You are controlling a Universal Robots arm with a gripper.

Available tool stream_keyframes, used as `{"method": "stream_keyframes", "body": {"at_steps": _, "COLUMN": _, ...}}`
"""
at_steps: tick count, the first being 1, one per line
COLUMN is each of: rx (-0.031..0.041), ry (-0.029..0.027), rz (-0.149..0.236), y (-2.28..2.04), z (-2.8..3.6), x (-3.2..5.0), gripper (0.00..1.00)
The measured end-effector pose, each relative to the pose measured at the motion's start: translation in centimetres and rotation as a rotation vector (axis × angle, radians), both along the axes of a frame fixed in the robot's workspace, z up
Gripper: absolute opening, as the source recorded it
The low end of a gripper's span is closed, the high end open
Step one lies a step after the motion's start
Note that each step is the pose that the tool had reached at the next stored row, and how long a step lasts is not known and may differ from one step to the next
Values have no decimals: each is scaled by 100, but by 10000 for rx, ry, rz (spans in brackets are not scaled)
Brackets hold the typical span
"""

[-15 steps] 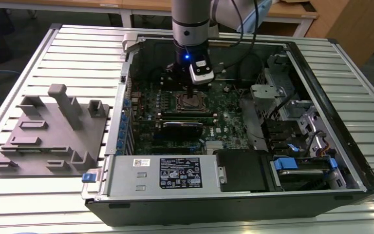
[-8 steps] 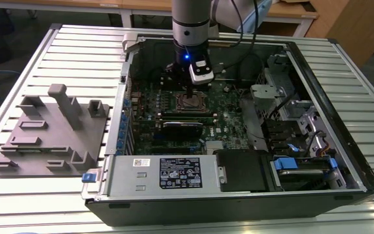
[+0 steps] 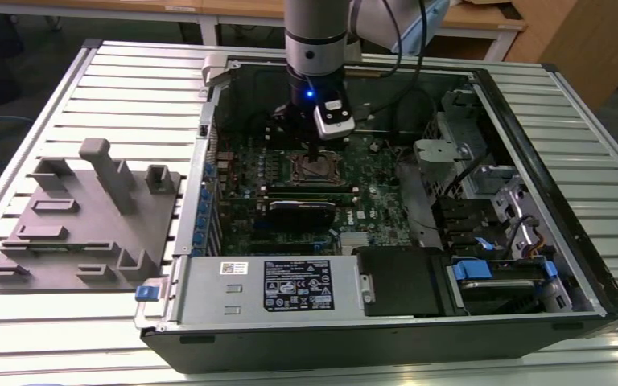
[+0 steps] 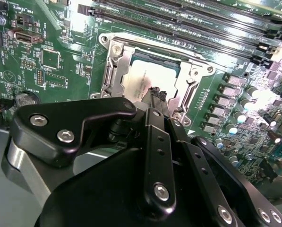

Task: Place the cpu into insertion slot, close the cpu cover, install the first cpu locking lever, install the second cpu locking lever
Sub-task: 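Install the first cpu locking lever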

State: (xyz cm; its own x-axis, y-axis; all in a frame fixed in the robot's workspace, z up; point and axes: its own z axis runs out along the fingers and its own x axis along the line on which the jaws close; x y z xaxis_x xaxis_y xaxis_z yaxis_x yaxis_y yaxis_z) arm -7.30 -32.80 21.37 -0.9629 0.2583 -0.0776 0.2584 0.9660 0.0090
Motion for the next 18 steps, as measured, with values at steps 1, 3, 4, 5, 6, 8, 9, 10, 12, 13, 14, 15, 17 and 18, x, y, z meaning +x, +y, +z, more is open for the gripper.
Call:
{"method": "stream_keyframes", "body": {"at_steps": 1, "rx": -1, "ry": 3, "rz": 57, "y": 0, "z": 0, "x": 1, "gripper": 10}}
{"method": "stream_keyframes", "body": {"at_steps": 3, "rx": 0, "ry": 8, "rz": 172, "y": 0, "z": -1, "x": 4, "gripper": 10}}
{"method": "stream_keyframes", "body": {"at_steps": 4, "rx": -1, "ry": 11, "rz": 231, "y": 0, "z": -1, "x": 6, "gripper": 10}}
{"method": "stream_keyframes", "body": {"at_steps": 5, "rx": 0, "ry": 13, "rz": 301, "y": 0, "z": -2, "x": 7, "gripper": 10}}
{"method": "stream_keyframes", "body": {"at_steps": 6, "rx": 0, "ry": 16, "rz": 370, "y": 0, "z": -2, "x": 9, "gripper": 10}}
{"method": "stream_keyframes", "body": {"at_steps": 8, "rx": -1, "ry": 21, "rz": 509, "y": 0, "z": -3, "x": 12, "gripper": 10}}
{"method": "stream_keyframes", "body": {"at_steps": 9, "rx": 0, "ry": 24, "rz": 576, "y": 0, "z": -4, "x": 13, "gripper": 10}}
{"method": "stream_keyframes", "body": {"at_steps": 10, "rx": 0, "ry": 26, "rz": 640, "y": 0, "z": -4, "x": 14, "gripper": 10}}
{"method": "stream_keyframes", "body": {"at_steps": 12, "rx": -1, "ry": 32, "rz": 758, "y": 0, "z": -5, "x": 16, "gripper": 10}}
{"method": "stream_keyframes", "body": {"at_steps": 13, "rx": -1, "ry": 34, "rz": 818, "y": 0, "z": -5, "x": 17, "gripper": 10}}
{"method": "stream_keyframes", "body": {"at_steps": 14, "rx": -1, "ry": 37, "rz": 865, "y": 0, "z": -6, "x": 18, "gripper": 10}}
{"method": "stream_keyframes", "body": {"at_steps": 15, "rx": 0, "ry": 40, "rz": 909, "y": 0, "z": -6, "x": 18, "gripper": 10}}
{"method": "stream_keyframes", "body": {"at_steps": 17, "rx": 0, "ry": 44, "rz": 999, "y": 0, "z": -7, "x": 19, "gripper": 10}}
{"method": "stream_keyframes", "body": {"at_steps": 18, "rx": 0, "ry": 46, "rz": 1048, "y": 0, "z": -8, "x": 20, "gripper": 10}}
